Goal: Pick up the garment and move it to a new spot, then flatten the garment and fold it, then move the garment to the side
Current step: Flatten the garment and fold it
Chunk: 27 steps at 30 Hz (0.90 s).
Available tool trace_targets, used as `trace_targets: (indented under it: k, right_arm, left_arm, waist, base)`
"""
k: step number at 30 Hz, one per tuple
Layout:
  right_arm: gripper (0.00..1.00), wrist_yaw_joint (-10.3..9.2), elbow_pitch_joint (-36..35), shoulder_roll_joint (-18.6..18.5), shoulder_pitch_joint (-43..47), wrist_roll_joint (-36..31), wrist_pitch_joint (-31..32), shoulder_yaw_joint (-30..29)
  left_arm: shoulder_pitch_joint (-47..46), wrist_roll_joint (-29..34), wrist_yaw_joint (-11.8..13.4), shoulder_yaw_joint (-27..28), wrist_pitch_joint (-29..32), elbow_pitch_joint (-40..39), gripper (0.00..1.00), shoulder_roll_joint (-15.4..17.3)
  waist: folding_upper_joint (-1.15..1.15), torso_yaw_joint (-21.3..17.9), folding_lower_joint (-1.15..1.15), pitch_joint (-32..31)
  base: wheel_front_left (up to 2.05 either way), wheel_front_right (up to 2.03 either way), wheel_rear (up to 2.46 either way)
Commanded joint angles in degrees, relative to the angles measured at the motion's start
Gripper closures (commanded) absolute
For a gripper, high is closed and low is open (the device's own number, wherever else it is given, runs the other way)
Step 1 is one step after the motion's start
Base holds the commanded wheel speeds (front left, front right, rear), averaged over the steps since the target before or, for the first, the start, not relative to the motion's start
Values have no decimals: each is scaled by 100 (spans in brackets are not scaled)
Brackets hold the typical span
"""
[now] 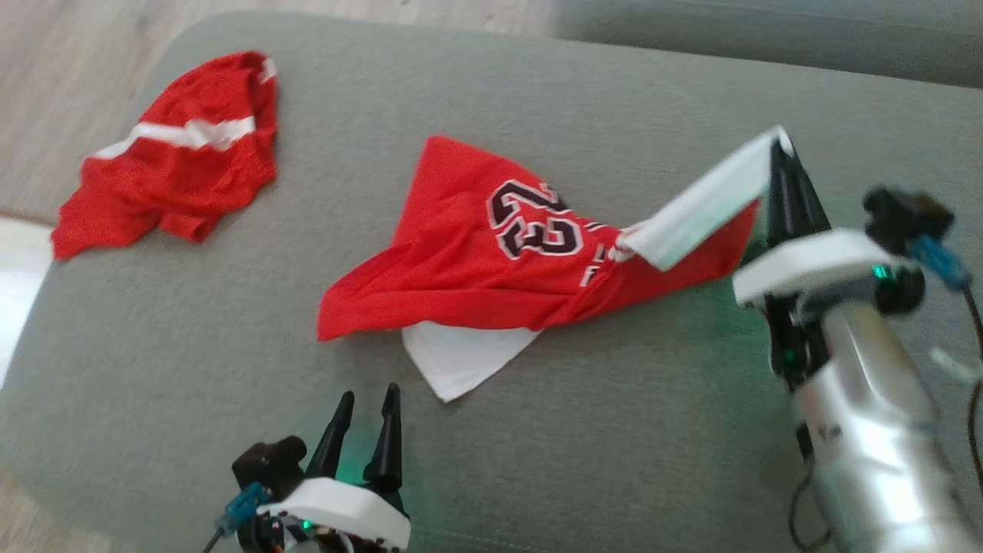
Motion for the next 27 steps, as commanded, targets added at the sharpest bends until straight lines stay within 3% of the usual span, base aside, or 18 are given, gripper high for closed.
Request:
trace_targets:
  k: [1,9,15,16,17,18,22,27]
  right_arm:
    - [100,19,-199,81,115,-51,-38,31]
    - [100,19,-868,-136,1548,54,-38,-535]
    - [100,19,-850,-148,2182,-178,-38,-882]
    - [74,19,-794,-133,2232,-254,-38,-955]
    - [12,19,-759,-109,2258,-310,-38,-1044]
    - [0,19,-772,-89,2270,-400,-38,-1141]
    - [0,19,-1200,-5,2365,-1019,-38,-1580]
    - [0,19,-1889,70,2518,-1565,-38,-1607]
  left_arm:
    - [-78,14,9,211,-71,-139,0,20]
    - [161,80,9,592,-71,-224,0,20]
    - [287,199,9,795,-71,-231,0,20]
    - [300,210,9,811,-71,-223,0,20]
    - [310,217,9,821,-71,-217,0,20]
    - [313,226,9,825,-71,-209,0,20]
    - [308,266,9,842,-71,-190,0,20]
    - [268,398,9,843,-71,-61,0,20]
  waist:
    - [0,-292,0,-180]
    - [0,-887,0,-420]
    - [0,-1010,0,-507]
    - [0,-1014,0,-520]
    - [0,-1012,0,-526]
    - [0,-1005,0,-525]
    - [0,-971,0,-525]
    - [0,-998,0,-466]
  base:
    - [0,0,0]
    - [0,0,0]
    - [0,0,0]
    - [0,0,0]
    - [0,0,0]
    - [0,0,0]
    - [0,0,0]
    - [0,0,0]
